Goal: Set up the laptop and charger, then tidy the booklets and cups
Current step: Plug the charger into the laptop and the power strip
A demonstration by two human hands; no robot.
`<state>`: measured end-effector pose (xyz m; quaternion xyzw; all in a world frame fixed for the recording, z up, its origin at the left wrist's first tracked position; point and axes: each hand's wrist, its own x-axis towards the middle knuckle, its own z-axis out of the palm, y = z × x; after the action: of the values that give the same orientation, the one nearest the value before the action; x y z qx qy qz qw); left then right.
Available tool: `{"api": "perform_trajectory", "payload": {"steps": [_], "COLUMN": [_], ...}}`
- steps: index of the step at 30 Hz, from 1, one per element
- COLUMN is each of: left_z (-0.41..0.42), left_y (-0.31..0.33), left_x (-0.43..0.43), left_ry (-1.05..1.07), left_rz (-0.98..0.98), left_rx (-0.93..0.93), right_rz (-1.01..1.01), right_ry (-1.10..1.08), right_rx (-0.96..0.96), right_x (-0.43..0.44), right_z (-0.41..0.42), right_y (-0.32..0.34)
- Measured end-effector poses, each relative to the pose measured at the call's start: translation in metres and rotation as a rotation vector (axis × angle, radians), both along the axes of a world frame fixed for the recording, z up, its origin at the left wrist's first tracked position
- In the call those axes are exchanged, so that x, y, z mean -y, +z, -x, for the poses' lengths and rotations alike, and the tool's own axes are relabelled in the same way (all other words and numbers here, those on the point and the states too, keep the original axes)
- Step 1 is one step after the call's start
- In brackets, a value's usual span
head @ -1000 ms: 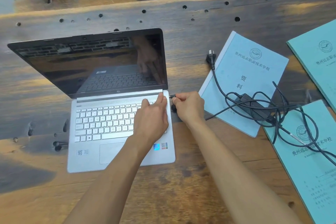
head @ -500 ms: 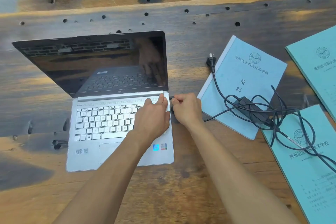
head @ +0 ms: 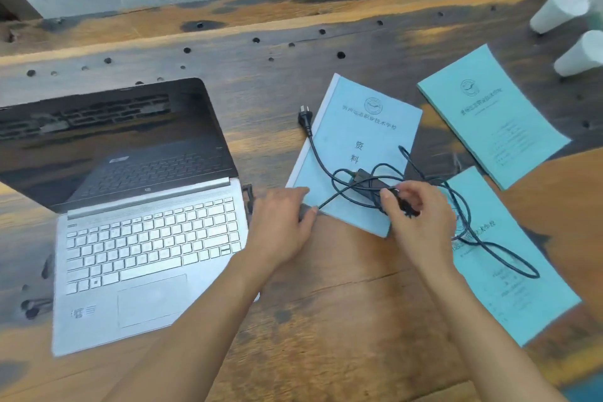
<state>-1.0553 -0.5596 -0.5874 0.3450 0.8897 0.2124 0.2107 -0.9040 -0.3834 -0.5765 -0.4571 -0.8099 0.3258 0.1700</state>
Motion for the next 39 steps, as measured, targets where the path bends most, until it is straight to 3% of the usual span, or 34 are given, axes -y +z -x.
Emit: {"api": "perform_trajectory", "payload": {"steps": [6,11,17,22,34,39], "left_z": [-0.017,-0.008,0.02,0.024,0.009,0.012], "left_y": [-0.003,0.009,0.033,0.039,0.036,0.032], "left_x": [-0.047,-0.05,-0.061,-0.064,-0.058,-0.059], "left_ry": [-0.015,0.105,0.17,0.135,0.158,0.198], "left_rz": [-0.004,-0.197,-0.258,-0.227,-0.221,-0.248], "left_rx": [0.164,0.124,0.068,0.062,0.122,0.119], "right_rz": [-0.001,-0.099,-0.073,-0.056,-0.331,-0.249], "right_ry": [0.177,0.295,0.363,0.516,0.63,0.631], "right_rx": [0.428,0.449,0.222,0.191,0.051,0.052], "right_x": [-0.021,-0.029,-0.035,-0.034,0.041,0.075], "right_z": [-0.018,0.0,-0.001,-0.034,-0.093,-0.109], "right_y": [-0.019,-0.031,-0.028,-0.012,-0.008,-0.015]}}
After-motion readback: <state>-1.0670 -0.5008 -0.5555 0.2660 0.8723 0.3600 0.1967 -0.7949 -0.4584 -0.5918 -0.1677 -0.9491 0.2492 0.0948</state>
